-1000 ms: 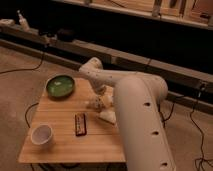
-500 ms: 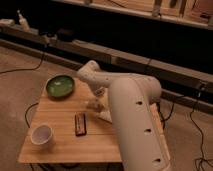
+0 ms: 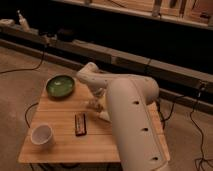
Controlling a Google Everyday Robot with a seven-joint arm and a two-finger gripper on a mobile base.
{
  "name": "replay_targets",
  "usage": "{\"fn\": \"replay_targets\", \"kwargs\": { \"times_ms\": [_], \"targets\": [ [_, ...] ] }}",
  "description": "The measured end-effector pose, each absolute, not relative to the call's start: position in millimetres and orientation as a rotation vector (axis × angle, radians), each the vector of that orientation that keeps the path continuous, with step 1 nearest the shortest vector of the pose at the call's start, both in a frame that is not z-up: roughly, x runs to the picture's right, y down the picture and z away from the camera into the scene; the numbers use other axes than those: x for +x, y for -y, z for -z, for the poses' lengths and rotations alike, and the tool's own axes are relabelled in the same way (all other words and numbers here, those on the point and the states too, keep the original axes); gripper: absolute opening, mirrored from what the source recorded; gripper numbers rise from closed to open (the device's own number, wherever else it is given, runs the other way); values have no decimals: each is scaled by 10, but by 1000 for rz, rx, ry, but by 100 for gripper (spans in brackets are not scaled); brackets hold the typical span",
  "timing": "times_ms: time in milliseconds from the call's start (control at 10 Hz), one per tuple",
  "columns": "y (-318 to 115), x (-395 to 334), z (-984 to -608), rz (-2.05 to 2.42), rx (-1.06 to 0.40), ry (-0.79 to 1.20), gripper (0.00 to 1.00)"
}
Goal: Stand the bottle upright
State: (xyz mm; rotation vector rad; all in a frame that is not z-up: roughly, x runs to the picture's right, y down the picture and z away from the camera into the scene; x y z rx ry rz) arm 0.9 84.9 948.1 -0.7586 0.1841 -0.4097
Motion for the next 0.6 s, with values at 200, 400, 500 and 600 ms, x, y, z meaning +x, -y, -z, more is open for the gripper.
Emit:
{"fn": "replay_targets", "kwargs": {
  "times_ms": [200,400,500,600],
  "targets": [
    [-838,-44,-9486,417,-746,-190,80],
    [-815,-84,-9484,418,-735,-193,80],
    [-796,-96,-9478,417,-730,-194,80],
    [-777,-132,-9470,417,-725,-191,80]
  ]
}}
